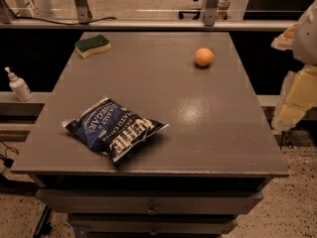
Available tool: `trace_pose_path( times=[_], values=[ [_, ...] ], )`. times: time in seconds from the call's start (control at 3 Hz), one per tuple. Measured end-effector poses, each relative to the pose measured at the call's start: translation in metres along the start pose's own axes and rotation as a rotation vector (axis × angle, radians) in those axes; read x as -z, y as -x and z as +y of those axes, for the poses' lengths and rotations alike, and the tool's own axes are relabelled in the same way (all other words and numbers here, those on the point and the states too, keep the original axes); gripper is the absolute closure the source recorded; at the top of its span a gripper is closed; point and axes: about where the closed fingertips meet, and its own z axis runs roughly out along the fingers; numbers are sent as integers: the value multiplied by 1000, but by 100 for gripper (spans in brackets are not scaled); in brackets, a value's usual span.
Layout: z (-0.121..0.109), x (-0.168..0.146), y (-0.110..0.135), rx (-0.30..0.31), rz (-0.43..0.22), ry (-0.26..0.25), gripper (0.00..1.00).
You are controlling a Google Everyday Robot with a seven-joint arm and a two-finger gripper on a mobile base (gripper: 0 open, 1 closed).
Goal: Move blue chip bag near orange
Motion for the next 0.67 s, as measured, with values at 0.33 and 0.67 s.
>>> trace_pose_path(
  times=[0.33, 0.67],
  values=[
    [0, 0, 0, 0, 0, 0, 0],
    [1, -5, 3, 10, -16, 3, 0]
  ],
)
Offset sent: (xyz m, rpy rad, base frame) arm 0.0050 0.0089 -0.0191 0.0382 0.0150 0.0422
